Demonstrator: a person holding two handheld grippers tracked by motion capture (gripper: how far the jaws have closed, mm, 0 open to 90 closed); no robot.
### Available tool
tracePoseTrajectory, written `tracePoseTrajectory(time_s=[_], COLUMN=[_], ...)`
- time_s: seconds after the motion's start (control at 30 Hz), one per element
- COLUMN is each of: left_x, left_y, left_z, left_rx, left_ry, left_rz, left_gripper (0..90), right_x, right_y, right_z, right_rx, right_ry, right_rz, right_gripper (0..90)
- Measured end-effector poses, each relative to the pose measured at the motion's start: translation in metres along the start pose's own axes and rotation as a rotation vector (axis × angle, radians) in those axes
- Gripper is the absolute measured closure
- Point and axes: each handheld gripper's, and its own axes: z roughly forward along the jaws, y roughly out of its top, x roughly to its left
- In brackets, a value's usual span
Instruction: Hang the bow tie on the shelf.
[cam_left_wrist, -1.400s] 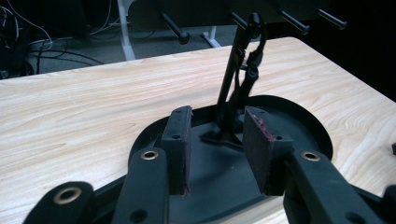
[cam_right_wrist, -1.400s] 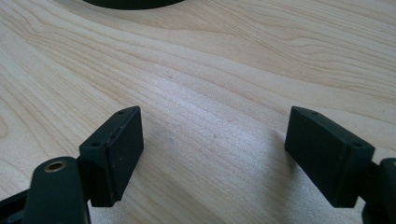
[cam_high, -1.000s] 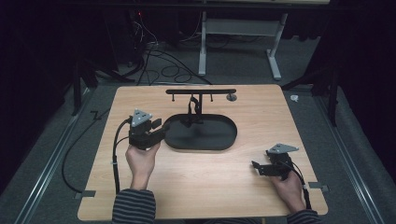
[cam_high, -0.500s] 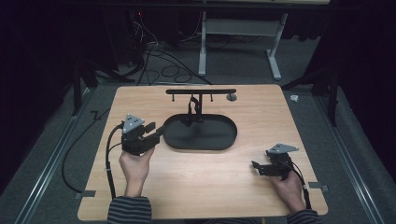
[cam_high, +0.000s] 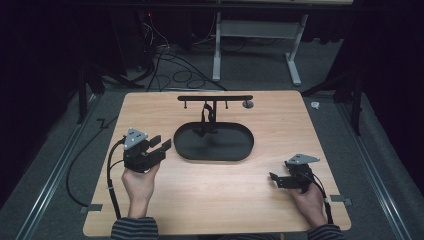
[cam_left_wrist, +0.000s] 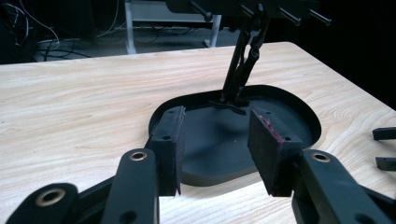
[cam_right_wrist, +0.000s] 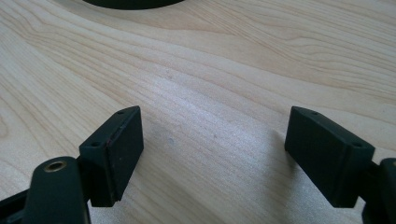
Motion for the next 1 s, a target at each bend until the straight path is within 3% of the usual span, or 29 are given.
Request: tracePoseTrajectory(time_s=[1.0], left_x=[0.009], left_y=[-0.026], left_z=[-0.015], left_rx=[0.000], left_ry=[0.021], left_rz=[-0.037], left_gripper=[56.0], right_x=[0.000], right_y=[0.000], right_z=[0.000], right_rx=[0.000], right_ry=[0.000], right_rz=[0.000], right_gripper=[20.5])
